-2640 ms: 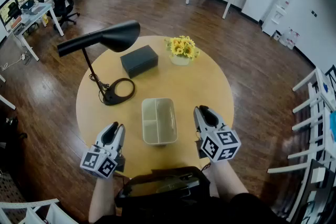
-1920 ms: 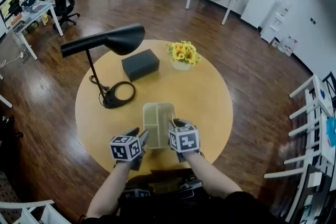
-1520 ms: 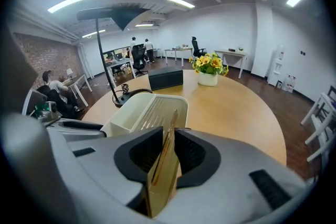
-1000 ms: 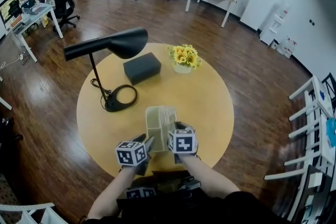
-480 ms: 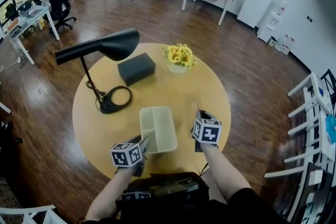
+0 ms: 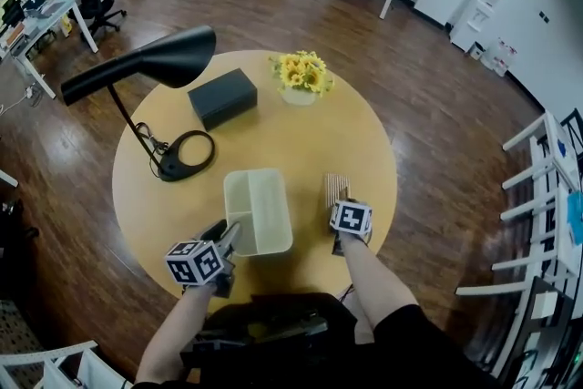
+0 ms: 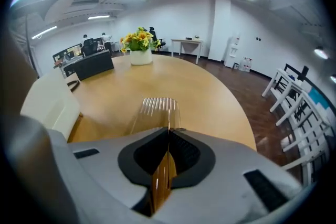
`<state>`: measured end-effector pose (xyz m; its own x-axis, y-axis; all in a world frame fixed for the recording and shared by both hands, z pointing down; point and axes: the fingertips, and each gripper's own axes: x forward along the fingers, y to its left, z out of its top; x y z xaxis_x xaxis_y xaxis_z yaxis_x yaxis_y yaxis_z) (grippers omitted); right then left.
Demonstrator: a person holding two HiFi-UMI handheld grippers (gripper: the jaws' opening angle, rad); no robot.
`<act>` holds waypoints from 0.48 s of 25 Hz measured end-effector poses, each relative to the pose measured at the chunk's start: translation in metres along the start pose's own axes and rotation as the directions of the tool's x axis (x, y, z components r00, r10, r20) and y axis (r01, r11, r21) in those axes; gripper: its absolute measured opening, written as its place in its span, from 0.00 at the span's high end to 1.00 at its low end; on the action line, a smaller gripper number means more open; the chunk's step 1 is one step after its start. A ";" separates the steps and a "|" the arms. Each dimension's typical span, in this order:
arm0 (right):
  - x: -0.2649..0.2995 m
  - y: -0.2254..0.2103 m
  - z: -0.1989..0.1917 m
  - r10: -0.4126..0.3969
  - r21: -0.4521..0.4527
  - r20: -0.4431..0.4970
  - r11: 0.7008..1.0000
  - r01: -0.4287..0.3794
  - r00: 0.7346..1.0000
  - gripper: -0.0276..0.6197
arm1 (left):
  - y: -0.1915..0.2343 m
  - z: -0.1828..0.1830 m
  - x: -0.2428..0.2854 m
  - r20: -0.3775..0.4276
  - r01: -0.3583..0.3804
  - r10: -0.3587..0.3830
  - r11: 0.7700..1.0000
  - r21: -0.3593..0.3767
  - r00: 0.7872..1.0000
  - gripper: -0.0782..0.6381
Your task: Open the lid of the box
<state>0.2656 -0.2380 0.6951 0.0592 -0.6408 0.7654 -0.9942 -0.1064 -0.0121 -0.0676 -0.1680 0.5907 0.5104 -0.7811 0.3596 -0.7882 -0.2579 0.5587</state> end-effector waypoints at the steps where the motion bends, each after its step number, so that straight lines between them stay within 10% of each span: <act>1: 0.002 0.000 -0.005 -0.002 0.009 -0.003 1.000 0.002 1.000 0.94 | -0.001 0.003 -0.002 0.013 0.001 -0.001 1.000 -0.001 1.000 0.67; 12: -0.014 0.006 0.008 0.029 -0.018 0.128 0.999 -0.027 0.991 0.77 | 0.002 0.015 -0.014 0.052 0.004 -0.004 1.000 0.007 0.999 0.67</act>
<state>0.2599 -0.2355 0.6796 0.0411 -0.7357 0.6761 -0.9970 -0.0750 -0.0210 -0.0813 -0.1662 0.5757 0.4951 -0.8087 0.3176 -0.7886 -0.2647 0.5551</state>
